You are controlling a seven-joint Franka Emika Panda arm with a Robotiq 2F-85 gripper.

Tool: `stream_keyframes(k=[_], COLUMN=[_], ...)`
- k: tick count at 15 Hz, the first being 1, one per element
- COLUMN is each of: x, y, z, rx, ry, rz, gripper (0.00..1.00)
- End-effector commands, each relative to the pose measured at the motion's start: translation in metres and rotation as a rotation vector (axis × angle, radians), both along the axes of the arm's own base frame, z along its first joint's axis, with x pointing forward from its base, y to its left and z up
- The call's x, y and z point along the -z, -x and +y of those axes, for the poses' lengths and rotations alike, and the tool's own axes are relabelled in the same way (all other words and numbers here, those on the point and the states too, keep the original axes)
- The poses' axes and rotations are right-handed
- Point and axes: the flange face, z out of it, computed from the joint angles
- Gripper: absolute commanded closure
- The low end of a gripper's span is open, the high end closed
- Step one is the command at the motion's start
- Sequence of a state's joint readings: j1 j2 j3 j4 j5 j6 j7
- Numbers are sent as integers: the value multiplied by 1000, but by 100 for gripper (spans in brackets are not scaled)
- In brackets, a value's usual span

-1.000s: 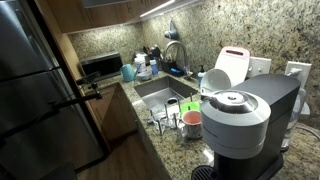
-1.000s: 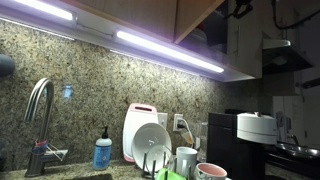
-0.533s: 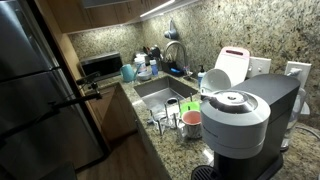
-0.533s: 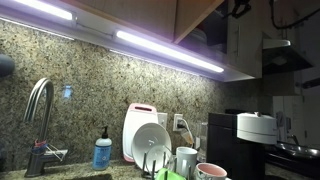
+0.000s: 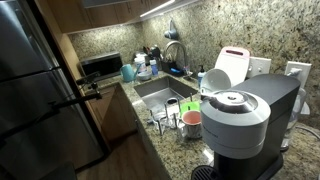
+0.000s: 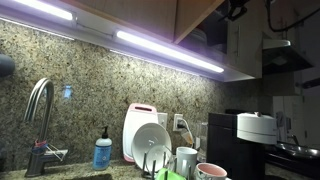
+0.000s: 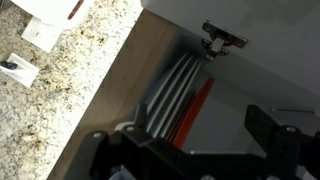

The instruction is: Take the orange lid out of the open cupboard and put it on the counter

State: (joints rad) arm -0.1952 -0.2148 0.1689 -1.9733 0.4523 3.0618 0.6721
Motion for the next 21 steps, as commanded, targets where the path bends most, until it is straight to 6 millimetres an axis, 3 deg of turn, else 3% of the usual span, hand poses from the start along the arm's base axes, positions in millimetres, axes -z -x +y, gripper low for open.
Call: stream_keyframes(k=[1, 12, 21], x=[-5, -21, -22], y=[-13, -39, -47], z=[4, 7, -13], rx=[-13, -27, 17], ry=[2, 5, -1], rz=[-22, -90, -117], gripper=[0, 0, 0])
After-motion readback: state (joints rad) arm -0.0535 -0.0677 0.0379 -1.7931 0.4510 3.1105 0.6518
